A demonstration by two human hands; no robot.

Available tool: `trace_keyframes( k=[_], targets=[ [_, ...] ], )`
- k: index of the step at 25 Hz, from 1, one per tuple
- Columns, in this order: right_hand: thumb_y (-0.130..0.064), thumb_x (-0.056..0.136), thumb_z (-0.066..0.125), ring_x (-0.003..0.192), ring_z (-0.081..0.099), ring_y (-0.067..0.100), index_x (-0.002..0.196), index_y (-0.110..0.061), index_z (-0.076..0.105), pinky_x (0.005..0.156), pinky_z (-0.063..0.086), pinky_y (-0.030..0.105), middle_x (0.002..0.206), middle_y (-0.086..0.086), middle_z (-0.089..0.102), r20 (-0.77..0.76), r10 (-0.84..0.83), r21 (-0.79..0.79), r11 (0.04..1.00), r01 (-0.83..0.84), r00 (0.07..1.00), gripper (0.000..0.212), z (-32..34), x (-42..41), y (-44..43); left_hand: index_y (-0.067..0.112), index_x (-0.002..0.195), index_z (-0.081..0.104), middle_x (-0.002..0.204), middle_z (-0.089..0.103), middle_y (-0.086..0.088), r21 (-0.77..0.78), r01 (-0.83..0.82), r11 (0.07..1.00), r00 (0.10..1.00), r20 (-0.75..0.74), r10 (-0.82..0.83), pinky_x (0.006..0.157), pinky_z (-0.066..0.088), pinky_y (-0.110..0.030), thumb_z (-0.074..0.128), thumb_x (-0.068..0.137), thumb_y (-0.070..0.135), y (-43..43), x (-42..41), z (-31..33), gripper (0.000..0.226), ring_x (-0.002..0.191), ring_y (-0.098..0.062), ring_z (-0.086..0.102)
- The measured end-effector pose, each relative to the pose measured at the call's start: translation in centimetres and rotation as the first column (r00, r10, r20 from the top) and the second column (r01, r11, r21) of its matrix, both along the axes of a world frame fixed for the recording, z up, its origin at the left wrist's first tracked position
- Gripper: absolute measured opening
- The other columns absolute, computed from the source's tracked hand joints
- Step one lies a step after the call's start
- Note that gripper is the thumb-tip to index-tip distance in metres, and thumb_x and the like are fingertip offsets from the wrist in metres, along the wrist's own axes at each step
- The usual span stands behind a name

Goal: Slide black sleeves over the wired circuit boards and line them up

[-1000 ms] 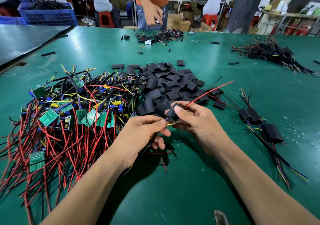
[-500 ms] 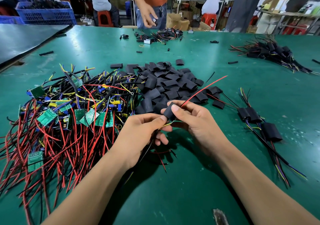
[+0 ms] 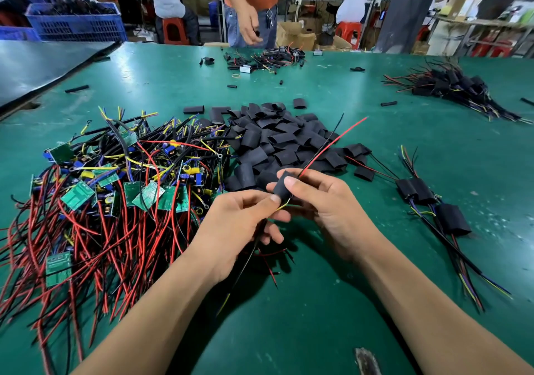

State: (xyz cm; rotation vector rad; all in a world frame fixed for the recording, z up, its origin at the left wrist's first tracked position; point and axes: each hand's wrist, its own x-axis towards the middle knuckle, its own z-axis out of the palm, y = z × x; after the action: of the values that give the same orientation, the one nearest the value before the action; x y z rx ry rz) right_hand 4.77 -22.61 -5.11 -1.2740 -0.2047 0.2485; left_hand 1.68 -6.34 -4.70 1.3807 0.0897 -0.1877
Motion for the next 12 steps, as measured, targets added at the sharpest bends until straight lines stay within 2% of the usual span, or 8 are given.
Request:
trace_keyframes(
  k=[4,8,12],
  targets=[
    [-0.016,0.097,0.063,0.082,0.069,0.023,0.116,-0.005,0.065,0.081,0.057,0.034,0.112,0.014,0.075,-0.021,0.039,-0.081,0.996,-0.04,0.999,0.021,-0.07,-0.14,0.1,0.006,0.09,0.073,0.077,0.075,-0.01,0.175,-0.057,0.983,0.993,0.109,0.038,0.045,0.045,-0.021,0.062,0.096,0.016,0.09,-0.05,-0.34,0.015,0.047,-0.018,0.062],
    [-0.018,0.097,0.064,0.084,0.065,0.029,0.118,-0.005,0.063,0.085,0.054,0.043,0.112,0.017,0.074,-0.044,0.044,-0.086,0.995,-0.048,0.998,0.025,-0.14,-0.14,0.14,0.009,0.09,0.072,0.078,0.076,-0.008,0.241,-0.045,0.97,0.991,0.135,0.012,0.043,0.044,-0.021,0.063,0.095,0.02,0.29,-0.03,-0.36,0.016,0.045,-0.018,0.062],
    [-0.019,0.096,0.066,0.083,0.065,0.028,0.114,-0.009,0.066,0.085,0.054,0.044,0.112,0.02,0.073,-0.042,0.041,-0.105,0.993,-0.046,0.998,0.02,0.06,-0.19,0.14,0.01,0.086,0.072,0.077,0.076,-0.007,0.264,-0.053,0.963,0.988,0.154,0.012,0.041,0.041,-0.022,0.063,0.096,0.021,0.29,-0.06,-0.29,0.017,0.039,-0.017,0.056]
  ],
)
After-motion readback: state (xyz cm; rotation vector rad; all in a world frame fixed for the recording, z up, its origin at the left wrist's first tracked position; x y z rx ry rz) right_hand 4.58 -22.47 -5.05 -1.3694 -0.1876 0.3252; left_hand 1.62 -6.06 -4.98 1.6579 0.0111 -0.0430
